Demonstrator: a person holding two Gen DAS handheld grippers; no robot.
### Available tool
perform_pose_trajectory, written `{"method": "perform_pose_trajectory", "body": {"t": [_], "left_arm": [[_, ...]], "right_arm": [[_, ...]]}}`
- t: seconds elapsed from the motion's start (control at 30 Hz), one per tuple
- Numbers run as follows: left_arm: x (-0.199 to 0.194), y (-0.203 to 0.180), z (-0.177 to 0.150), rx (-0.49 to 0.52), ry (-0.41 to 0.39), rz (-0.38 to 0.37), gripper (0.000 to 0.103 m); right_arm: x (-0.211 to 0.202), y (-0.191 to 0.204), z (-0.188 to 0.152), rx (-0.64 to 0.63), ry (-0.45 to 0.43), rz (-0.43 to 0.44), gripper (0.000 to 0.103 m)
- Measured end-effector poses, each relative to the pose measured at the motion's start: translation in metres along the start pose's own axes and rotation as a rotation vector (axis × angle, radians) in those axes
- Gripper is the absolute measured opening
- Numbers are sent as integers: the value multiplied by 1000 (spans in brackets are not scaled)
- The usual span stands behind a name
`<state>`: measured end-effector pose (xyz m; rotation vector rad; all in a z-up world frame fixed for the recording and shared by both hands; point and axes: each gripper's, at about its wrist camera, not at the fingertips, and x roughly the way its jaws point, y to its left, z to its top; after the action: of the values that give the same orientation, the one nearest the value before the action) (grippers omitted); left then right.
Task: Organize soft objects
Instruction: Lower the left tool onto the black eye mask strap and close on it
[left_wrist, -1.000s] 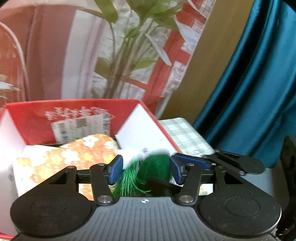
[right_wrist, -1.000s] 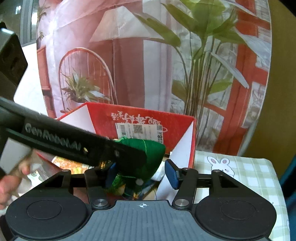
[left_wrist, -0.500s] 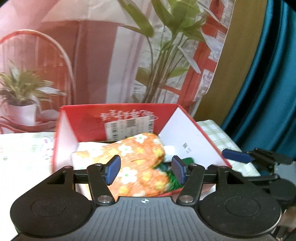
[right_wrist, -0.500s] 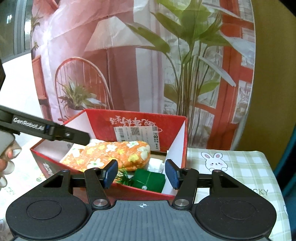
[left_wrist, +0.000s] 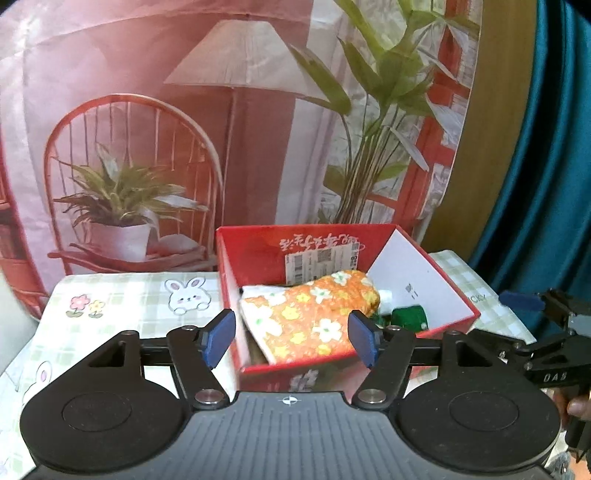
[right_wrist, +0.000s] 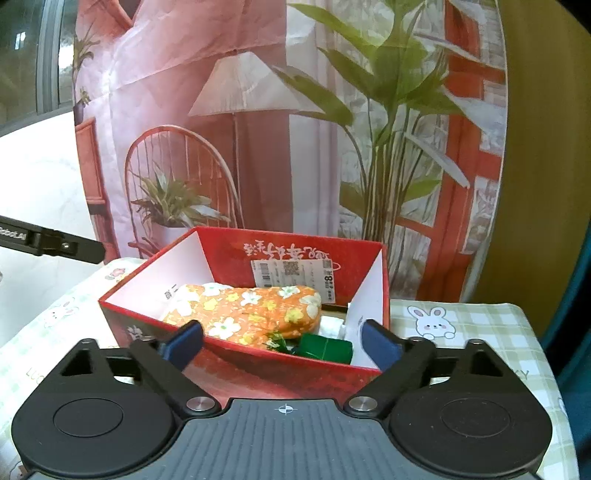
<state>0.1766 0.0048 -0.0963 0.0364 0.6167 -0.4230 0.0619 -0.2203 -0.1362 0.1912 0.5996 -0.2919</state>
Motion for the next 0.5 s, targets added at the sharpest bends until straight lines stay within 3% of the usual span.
{"method": "perform_pose_trajectory", "body": {"t": [0.07, 0.5], "left_arm": [[-7, 0, -8, 9, 8, 5, 74], [-19, 7, -81, -21, 121, -13, 78]], "right_arm": [[-6, 4, -1, 3, -5, -8, 102], [-35, 21, -42, 71, 68, 27, 103]]}}
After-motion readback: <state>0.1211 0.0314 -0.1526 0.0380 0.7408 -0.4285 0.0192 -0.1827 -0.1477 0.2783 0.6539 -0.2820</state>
